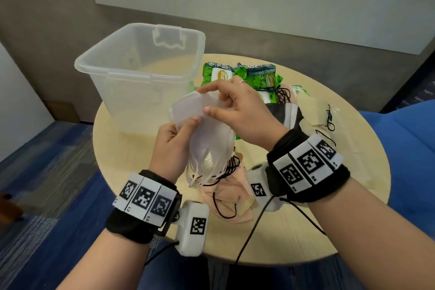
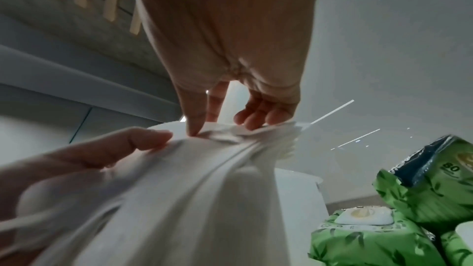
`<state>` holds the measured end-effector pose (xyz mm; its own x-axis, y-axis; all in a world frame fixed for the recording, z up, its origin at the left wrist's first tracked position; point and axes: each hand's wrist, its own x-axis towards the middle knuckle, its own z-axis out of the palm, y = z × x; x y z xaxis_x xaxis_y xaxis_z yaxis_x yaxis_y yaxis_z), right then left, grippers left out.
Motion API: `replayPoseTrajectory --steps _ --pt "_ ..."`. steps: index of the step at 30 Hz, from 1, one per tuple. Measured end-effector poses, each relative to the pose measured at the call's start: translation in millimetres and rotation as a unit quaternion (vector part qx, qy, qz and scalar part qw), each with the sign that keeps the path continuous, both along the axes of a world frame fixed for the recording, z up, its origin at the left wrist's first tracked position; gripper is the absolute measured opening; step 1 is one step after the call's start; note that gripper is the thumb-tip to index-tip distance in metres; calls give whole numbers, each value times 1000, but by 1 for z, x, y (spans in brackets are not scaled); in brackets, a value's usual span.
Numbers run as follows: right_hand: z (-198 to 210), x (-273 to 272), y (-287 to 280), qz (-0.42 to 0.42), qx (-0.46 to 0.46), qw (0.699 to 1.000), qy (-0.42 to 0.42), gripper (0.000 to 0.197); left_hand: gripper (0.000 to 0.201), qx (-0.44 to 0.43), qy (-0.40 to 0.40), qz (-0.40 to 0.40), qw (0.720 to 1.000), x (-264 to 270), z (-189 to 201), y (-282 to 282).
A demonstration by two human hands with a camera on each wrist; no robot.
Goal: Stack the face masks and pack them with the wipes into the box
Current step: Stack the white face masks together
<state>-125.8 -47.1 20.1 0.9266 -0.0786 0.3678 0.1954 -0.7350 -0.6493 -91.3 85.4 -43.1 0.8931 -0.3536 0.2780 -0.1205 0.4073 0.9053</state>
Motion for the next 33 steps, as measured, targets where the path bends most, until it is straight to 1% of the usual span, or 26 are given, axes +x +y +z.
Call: replayPoseTrajectory --steps 3,7,9,11,12,14,17,19,22,26,31,33 --pt "2 0 -3 -7 11 1000 -18 17 20 24 -14 -16 999 -2 1 1" --pt "6 0 -11 20 36 998 -42 19 8 37 -16 5 999 3 1 8" --pt "13 -3 -17 44 58 997 -20 24 7 37 -23 15 999 7 3 13" --pt "20 -6 -24 55 31 998 12 25 10 42 -27 47 998 12 2 15" --pt "24 -8 -25 59 10 998 34 25 15 43 -29 56 997 14 2 16" --pt "31 -9 -25 87 -3 993 81 23 26 42 -36 21 998 15 1 17" --pt "38 -9 -18 148 27 980 129 20 41 31 -42 -56 997 11 2 16" --pt "39 -7 -14 163 36 976 141 18 40 11 -56 -92 994 7 2 14" --pt "34 3 -15 129 11 984 126 16 26 -5 -63 -106 992 5 3 14" --pt "22 11 -17 82 1 993 83 18 21 22 -72 -83 994 4 0 11" --pt "12 16 -16 66 19 996 53 21 18 42 -82 -48 995 4 -5 9" --pt "10 17 -17 62 13 997 49 22 24 51 -91 -36 994 4 -4 11"
